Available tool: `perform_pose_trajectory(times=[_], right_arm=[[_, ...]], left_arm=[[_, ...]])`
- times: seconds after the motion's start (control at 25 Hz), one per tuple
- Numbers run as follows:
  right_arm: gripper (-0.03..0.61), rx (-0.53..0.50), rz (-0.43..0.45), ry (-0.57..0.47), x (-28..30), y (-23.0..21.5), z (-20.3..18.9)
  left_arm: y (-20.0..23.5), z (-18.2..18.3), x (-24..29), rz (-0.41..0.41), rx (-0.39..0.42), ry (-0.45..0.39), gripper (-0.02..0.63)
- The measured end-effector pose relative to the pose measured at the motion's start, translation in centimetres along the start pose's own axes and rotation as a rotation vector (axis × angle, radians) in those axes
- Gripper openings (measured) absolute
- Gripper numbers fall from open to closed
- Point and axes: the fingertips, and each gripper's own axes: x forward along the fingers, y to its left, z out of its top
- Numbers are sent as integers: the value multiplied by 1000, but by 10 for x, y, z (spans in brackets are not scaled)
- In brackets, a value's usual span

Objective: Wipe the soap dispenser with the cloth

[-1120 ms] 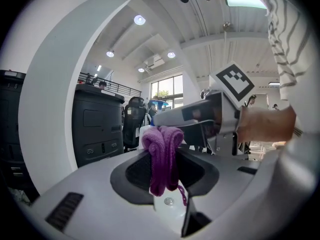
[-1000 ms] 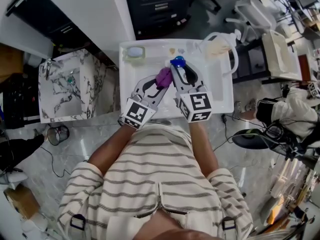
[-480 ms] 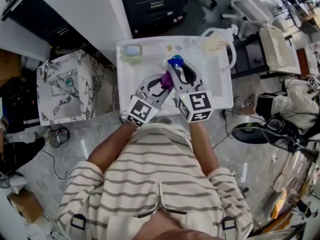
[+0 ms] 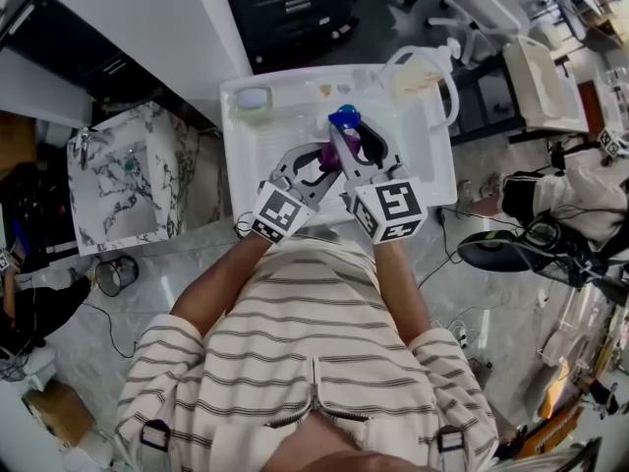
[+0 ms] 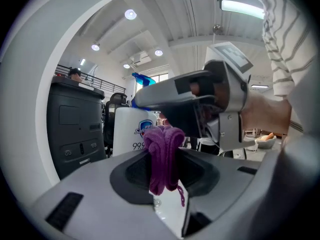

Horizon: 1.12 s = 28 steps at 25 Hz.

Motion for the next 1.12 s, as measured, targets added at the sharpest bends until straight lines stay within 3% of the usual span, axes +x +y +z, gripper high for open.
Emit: perform_pose_trajectory(times=[0.52,1.12], right_arm=[[135,22,-21,-20,-13,-9,9],[135,27,-30,-8,-15,-14,2]], left_arm=[[0,-21,7,-10,-14,42,120],[12,-23,-15,34,-39,55,120]])
